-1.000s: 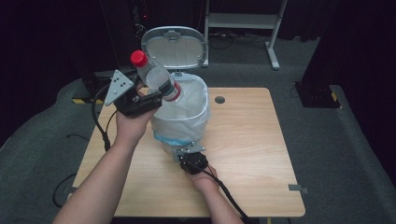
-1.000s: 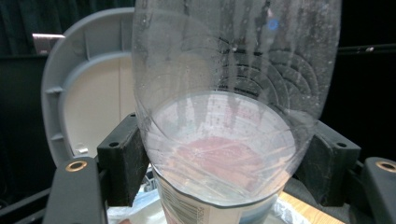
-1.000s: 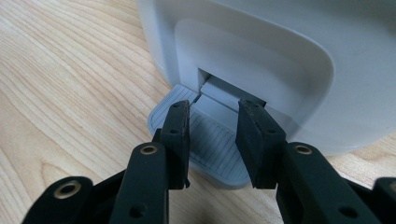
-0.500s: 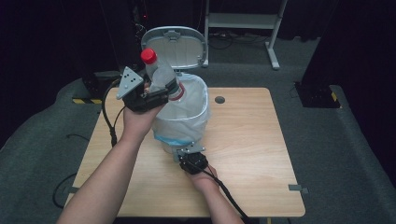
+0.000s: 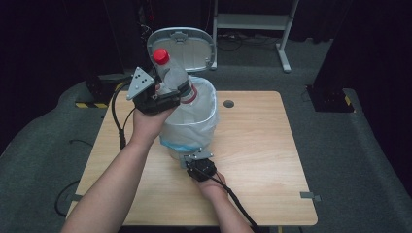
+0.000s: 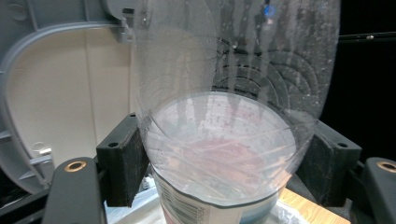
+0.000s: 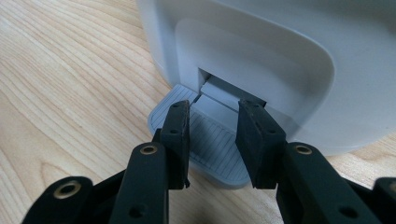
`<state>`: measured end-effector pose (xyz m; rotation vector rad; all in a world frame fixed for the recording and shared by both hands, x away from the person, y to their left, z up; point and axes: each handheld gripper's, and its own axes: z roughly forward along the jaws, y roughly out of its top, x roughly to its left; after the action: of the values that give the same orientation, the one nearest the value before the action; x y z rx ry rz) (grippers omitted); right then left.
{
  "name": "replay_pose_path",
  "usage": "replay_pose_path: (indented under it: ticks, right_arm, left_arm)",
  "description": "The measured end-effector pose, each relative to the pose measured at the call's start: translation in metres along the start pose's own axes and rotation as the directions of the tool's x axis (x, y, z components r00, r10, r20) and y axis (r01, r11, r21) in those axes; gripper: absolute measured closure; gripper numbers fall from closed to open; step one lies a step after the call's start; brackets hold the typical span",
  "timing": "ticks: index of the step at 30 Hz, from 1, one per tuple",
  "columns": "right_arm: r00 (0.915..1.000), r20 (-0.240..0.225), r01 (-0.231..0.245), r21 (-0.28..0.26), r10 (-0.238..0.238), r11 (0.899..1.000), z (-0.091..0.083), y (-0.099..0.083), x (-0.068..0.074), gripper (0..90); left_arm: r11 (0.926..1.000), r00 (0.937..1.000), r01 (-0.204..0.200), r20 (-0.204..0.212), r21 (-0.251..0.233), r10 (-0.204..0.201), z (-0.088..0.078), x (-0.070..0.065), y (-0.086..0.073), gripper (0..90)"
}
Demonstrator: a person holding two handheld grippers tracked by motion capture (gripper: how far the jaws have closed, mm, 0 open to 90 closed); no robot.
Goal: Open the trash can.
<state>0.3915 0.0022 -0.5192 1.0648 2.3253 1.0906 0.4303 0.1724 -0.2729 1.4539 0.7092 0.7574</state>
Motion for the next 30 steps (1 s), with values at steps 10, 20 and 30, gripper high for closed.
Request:
replay_pose_path:
  ticks: [10,20,30]
  right_arm:
    - [1.0,-0.003,0.004,-0.001,-0.004,1.0,0.0,0.0,0.0,64.7]
    - [1.0,0.001,0.007,-0.002,-0.007,1.0,0.0,0.0,0.0,64.7]
    - [1.0,-0.001,0.003,0.0,-0.003,1.0,0.0,0.0,0.0,64.7]
  left_arm:
    - [0.9954,0.9973,-0.074,0.007,0.06,0.074,-0.009,0.001,-0.001,9.3]
    - [0.995,0.9957,-0.093,0.013,0.039,0.092,-0.042,0.003,-0.008,14.6]
    - [0.9956,0.9978,-0.066,0.0,0.066,0.067,-0.049,0.01,-0.021,15.2]
